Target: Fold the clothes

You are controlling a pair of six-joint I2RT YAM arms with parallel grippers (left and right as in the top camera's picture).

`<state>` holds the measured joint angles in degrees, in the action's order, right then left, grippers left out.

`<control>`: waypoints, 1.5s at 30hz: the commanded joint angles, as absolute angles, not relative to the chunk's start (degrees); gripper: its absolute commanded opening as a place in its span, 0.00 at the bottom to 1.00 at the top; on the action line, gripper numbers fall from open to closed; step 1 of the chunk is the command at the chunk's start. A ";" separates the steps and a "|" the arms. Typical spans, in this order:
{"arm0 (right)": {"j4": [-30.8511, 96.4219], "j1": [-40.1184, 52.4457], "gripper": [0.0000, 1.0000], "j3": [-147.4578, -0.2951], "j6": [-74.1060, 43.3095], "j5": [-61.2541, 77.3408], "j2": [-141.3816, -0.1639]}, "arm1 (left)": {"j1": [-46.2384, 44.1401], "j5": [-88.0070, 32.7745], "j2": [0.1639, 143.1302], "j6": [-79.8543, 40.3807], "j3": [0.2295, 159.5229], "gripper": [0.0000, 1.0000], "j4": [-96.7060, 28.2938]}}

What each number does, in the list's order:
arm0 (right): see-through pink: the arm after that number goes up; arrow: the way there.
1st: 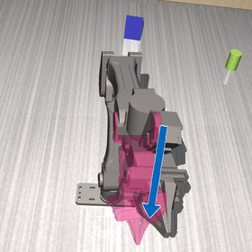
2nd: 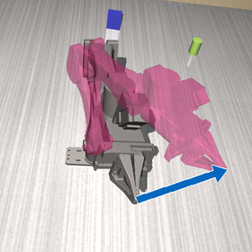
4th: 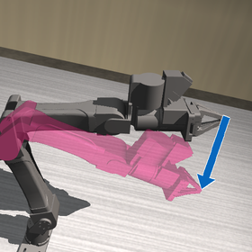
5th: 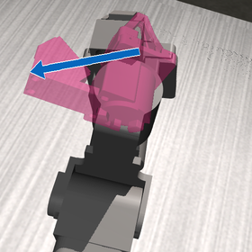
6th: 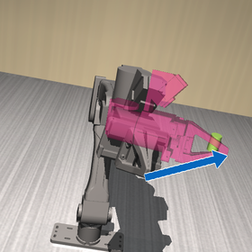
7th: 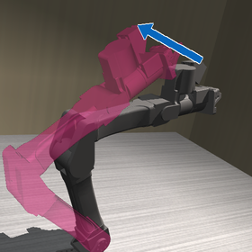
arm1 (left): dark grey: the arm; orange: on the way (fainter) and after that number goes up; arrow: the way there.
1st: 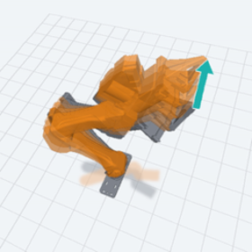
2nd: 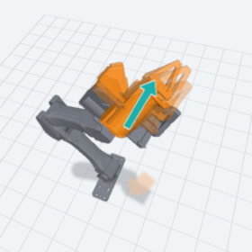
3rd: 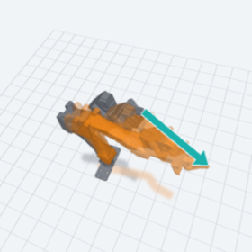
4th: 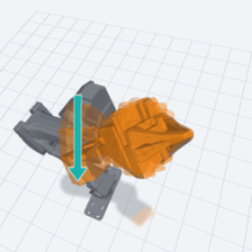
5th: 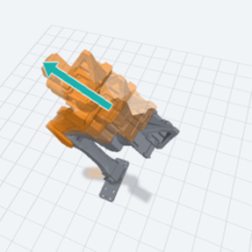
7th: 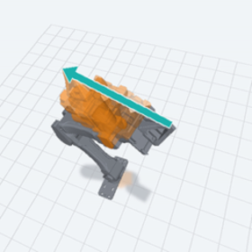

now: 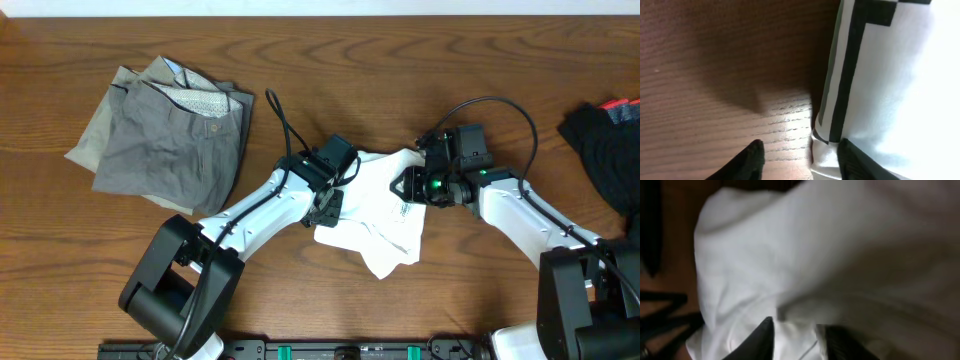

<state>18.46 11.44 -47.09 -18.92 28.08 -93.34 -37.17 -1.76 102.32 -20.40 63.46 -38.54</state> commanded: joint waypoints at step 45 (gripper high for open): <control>29.98 7.31 0.25 -47.94 -11.53 41.10 -92.09 | -36.53 -4.60 103.20 -17.61 62.74 0.67 -38.15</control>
<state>28.16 5.26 -47.31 -12.97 47.44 -93.21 -37.12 -4.19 102.35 -18.81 63.33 -37.47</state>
